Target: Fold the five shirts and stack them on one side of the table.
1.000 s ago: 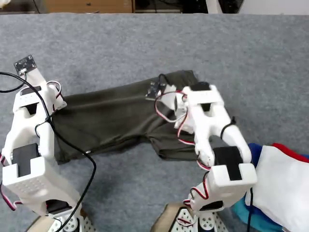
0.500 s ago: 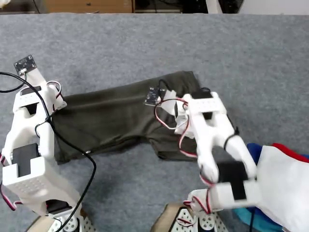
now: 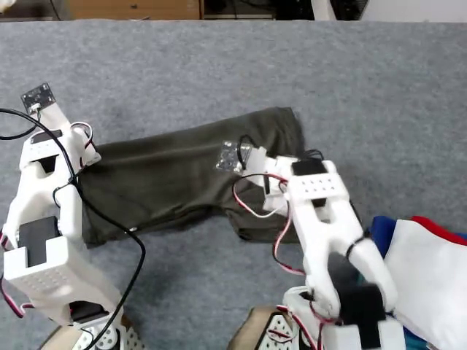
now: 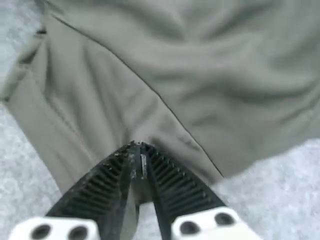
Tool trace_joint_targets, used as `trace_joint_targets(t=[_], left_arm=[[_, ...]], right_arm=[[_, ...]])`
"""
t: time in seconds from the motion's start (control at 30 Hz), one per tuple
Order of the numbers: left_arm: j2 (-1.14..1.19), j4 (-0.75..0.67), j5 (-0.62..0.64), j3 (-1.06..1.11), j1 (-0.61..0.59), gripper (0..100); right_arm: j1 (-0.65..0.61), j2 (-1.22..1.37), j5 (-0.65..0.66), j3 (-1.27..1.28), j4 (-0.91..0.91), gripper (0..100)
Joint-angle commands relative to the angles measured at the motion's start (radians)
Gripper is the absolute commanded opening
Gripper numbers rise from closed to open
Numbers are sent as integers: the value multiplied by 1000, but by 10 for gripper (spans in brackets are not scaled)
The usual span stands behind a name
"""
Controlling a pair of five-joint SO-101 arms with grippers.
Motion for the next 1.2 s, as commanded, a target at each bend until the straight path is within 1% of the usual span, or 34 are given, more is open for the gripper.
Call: trace_joint_targets(t=[0.0,0.17,0.33,0.4,0.5,0.67,0.73,0.8,0.9,1.0,1.07,1.17], left_arm=[[-5,-12,5,-46,-11,19],[-5,-12,5,-46,-11,19],[-5,-12,5,-46,-11,19],[-5,-12,5,-46,-11,19],[-5,-12,5,-46,-11,19],[-5,-12,5,-46,-11,19],[-5,-12,5,-46,-11,19],[-5,-12,5,-46,-11,19],[-5,-12,5,-46,-11,19],[-5,-12,5,-46,-11,19],[-5,-12,5,-46,-11,19],[-5,-12,3,-46,-11,19]], right_arm=[[-13,85,6,-15,-48,5],[-16,174,9,-39,-12,5],[-16,145,17,-35,91,5],[-10,119,46,-13,118,5],[-8,68,55,41,87,5],[44,-13,57,50,35,9],[56,-48,77,53,41,42],[73,-90,94,58,48,103],[68,-143,172,58,143,178],[24,-194,226,81,247,199],[2,-225,229,117,255,222],[-61,-239,232,157,255,292]])
